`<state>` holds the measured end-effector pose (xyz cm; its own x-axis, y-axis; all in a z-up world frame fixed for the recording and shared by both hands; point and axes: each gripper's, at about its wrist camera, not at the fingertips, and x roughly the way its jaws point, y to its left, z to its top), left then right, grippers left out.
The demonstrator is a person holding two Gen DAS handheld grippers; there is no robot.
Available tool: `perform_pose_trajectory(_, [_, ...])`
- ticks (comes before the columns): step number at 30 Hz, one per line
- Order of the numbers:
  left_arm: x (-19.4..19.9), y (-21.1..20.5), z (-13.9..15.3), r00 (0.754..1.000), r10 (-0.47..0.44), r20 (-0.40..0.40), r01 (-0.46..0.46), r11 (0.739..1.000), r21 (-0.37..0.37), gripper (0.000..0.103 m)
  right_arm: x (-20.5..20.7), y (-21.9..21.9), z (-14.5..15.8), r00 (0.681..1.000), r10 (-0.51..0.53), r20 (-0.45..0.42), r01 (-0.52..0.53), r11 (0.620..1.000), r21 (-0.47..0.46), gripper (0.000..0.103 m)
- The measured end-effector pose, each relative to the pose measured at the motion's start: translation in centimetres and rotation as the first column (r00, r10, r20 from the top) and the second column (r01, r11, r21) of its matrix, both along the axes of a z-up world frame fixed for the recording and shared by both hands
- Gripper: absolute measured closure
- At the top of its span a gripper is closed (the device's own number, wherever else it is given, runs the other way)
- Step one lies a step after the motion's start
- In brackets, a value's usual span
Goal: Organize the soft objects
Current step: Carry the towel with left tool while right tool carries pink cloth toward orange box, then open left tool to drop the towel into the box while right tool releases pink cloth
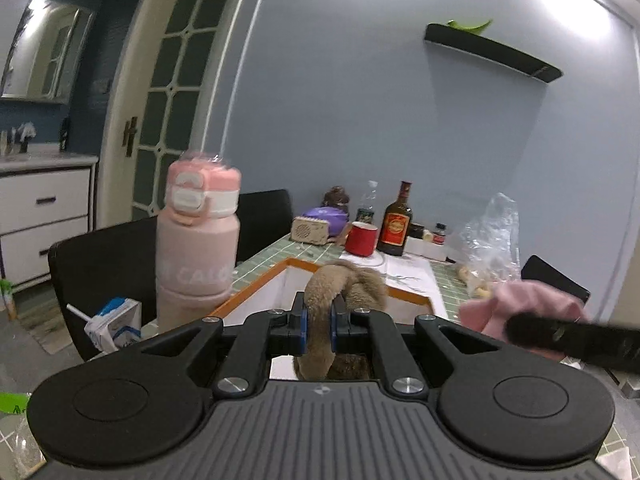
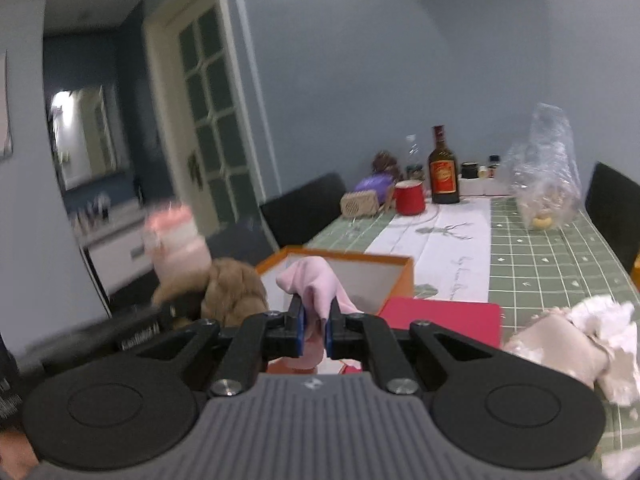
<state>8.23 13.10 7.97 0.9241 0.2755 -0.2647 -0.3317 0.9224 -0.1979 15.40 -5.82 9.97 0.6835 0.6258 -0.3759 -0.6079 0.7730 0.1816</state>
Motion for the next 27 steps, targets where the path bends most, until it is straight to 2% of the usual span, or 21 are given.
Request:
perform_pose_trajectory(3, [0.6, 1.3, -0.7, 1.0, -0.005, -0.027, 0.004, 0.998, -0.056, 0.092, 1.6, 2.1, -1.1, 0.999, 0.028, -0.045, -0.03, 0.998, -0.048, 0.096])
perform_pose_trajectory(7, [0.7, 2.2, -1.3, 0.999, 0.013, -0.042, -0.016, 0.997, -0.081, 0.092, 2.9, 4.2, -2.7, 0.995, 0.013, -0.097, -0.028, 0.988, -0.15, 0.096])
perform_pose_trajectory(11, [0.8, 2.7, -1.4, 0.999, -0.006, -0.041, 0.002, 0.994, -0.108, 0.092, 2.6, 5.6, -3.4, 0.999, -0.004, -0.053, -0.01, 0.969, -0.247, 0.096])
perform_pose_trajectory(16, [1.3, 2.4, -1.3, 0.998, -0.003, -0.056, -0.002, 0.996, -0.085, 0.092, 2.8, 6.7, -3.6, 1.0, 0.006, -0.028, -0.013, 0.965, -0.261, 0.096])
perform_pose_trajectory(20, [1.1, 2.2, -0.5, 0.999, -0.006, -0.042, 0.003, 0.997, -0.08, 0.092, 3.3, 8.8, -3.7, 1.0, -0.007, 0.008, 0.009, 0.927, -0.374, 0.096])
perform_pose_trajectory(23, [0.9, 2.6, -0.1, 0.998, -0.047, -0.034, 0.043, 0.994, -0.1, 0.092, 3.2, 10.1, -4.2, 0.999, -0.014, 0.045, 0.033, 0.891, -0.452, 0.095])
perform_pose_trajectory(24, [0.9, 2.8, 0.0, 0.997, -0.063, -0.035, 0.058, 0.992, -0.113, 0.092, 3.1, 10.1, -4.2, 0.999, -0.007, 0.049, 0.028, 0.892, -0.451, 0.092])
perform_pose_trajectory(25, [0.9, 3.0, 0.1, 0.996, -0.083, -0.037, 0.078, 0.989, -0.129, 0.092, 2.9, 9.9, -4.2, 0.999, -0.002, 0.049, 0.024, 0.898, -0.438, 0.079])
perform_pose_trajectory(26, [1.1, 3.1, 0.3, 0.994, -0.101, -0.039, 0.094, 0.986, -0.138, 0.092, 2.8, 9.6, -4.1, 0.999, -0.001, 0.051, 0.022, 0.909, -0.417, 0.053])
perform_pose_trajectory(27, [1.2, 3.2, 0.4, 0.992, -0.118, -0.042, 0.111, 0.983, -0.145, 0.092, 2.4, 9.1, -4.0, 0.998, -0.008, 0.065, 0.033, 0.922, -0.386, 0.043])
